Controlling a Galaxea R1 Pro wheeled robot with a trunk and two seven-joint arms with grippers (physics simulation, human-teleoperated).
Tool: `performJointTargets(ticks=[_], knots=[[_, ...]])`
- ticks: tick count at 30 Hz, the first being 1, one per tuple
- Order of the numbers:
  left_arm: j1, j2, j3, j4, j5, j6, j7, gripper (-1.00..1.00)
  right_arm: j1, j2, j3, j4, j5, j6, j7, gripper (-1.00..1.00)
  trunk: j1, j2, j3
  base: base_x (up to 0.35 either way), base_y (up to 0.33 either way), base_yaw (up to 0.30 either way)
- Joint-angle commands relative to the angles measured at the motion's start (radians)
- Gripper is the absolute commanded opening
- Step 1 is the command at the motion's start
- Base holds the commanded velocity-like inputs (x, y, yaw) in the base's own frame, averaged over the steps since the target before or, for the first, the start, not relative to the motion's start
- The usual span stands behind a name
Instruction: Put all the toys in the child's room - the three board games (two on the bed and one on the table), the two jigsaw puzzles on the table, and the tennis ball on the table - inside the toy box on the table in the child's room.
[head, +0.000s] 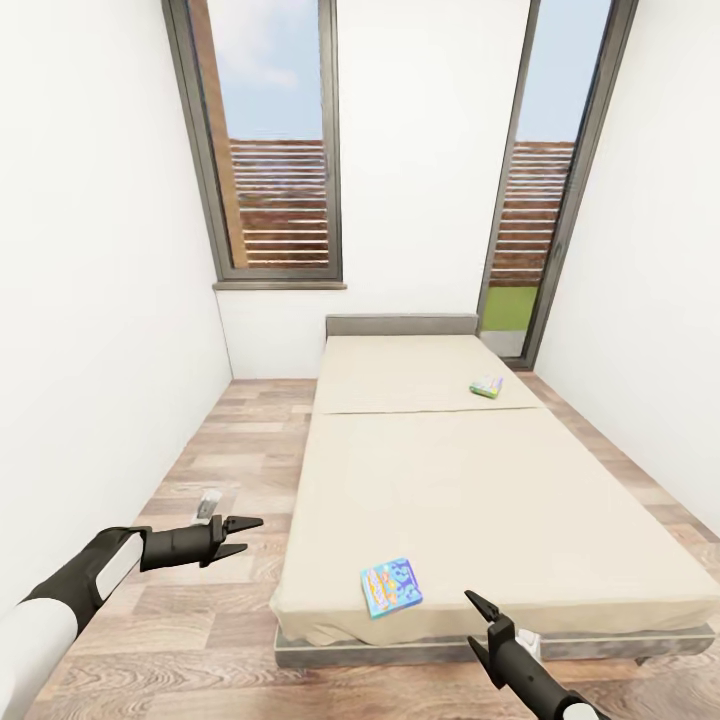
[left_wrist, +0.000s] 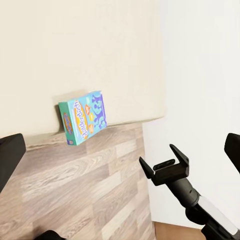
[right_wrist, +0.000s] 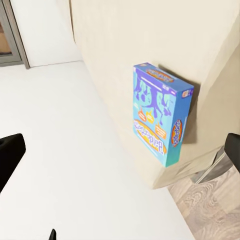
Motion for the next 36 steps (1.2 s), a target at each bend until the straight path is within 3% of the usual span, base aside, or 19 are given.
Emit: performJointTargets(ticks=[1, 7, 36], knots=[[-0.001, 0.001, -0.005, 0.0, 0.007, 0.005, -0.001, 1.0, -0.001, 0.001, -0.006, -0.001, -0.002, 0.007, 0.0, 1.0, 0.0, -0.001, -0.001, 0.024, 0.013, 0.0], [-0.001, 0.002, -0.004, 0.0, 0.007, 0.008, -0.001, 1.0, -0.001, 0.001, -0.006, -0.001, -0.001, 0.007, -0.003, 1.0, 0.0, -0.001, -0.001, 0.01, 0.006, 0.0], [-0.002, 0.014, 0.029, 0.0, 0.006, 0.034, -0.001, 1.0, -0.001, 0.003, -0.004, 0.001, -0.003, 0.015, -0.069, 1.0, 0.111, -0.204, -0.092, 0.001, 0.0, 0.0]])
